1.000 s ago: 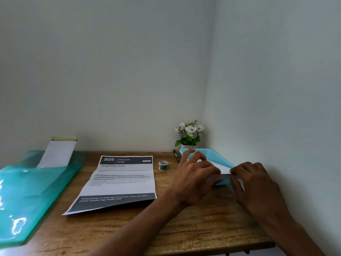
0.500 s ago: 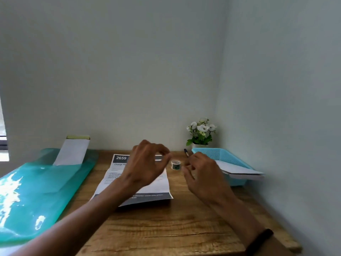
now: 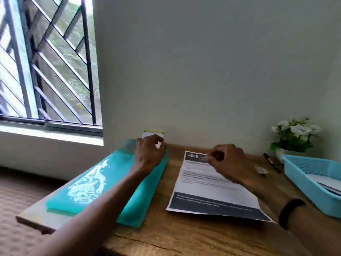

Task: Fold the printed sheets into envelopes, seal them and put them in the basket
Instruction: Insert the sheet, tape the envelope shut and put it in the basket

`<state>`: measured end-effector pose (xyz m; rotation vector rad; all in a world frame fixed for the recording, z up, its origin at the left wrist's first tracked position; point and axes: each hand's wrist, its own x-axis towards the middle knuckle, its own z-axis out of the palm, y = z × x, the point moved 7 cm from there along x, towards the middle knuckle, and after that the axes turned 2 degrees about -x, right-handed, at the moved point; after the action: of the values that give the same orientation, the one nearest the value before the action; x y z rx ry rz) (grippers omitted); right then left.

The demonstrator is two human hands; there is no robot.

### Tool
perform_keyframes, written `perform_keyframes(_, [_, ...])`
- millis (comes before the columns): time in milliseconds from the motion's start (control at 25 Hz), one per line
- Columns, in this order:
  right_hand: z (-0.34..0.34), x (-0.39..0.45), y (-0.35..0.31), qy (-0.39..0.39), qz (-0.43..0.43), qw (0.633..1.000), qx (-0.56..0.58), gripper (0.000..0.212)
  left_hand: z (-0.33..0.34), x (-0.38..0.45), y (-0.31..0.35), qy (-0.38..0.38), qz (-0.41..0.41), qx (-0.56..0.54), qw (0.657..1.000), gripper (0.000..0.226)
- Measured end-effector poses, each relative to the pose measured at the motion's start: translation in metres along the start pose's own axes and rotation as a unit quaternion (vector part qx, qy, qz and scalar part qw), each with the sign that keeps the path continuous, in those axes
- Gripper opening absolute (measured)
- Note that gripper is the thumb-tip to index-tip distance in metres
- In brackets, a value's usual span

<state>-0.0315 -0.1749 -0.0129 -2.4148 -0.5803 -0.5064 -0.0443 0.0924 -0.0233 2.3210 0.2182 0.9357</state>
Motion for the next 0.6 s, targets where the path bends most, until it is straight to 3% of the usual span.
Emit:
perform_keyframes(120, [0.05,0.052,-0.042,-0.075,0.005,0.99,0.122,0.015,-0.012,0.006,-0.032,0.049,-0.058,0.048,0.996,0.028])
perform_keyframes(360, [0.157,0.115,-0.092,-0.196,0.137,0.947,0.216,0.024,0.009,0.003,-0.073,-0.065,-0.154,0.062,0.984,0.048])
perform_keyframes(480, [0.178,0.123,-0.085,-0.181,0.211,0.938,0.209,0.03,0.015,0.002,-0.077,-0.091,-0.168,0.063,0.98,0.055])
perform_keyframes(600, [0.182,0.128,-0.085,-0.172,0.223,0.935,0.213,0.029,0.017,0.001,-0.082,-0.096,-0.179,0.042,0.978,0.058])
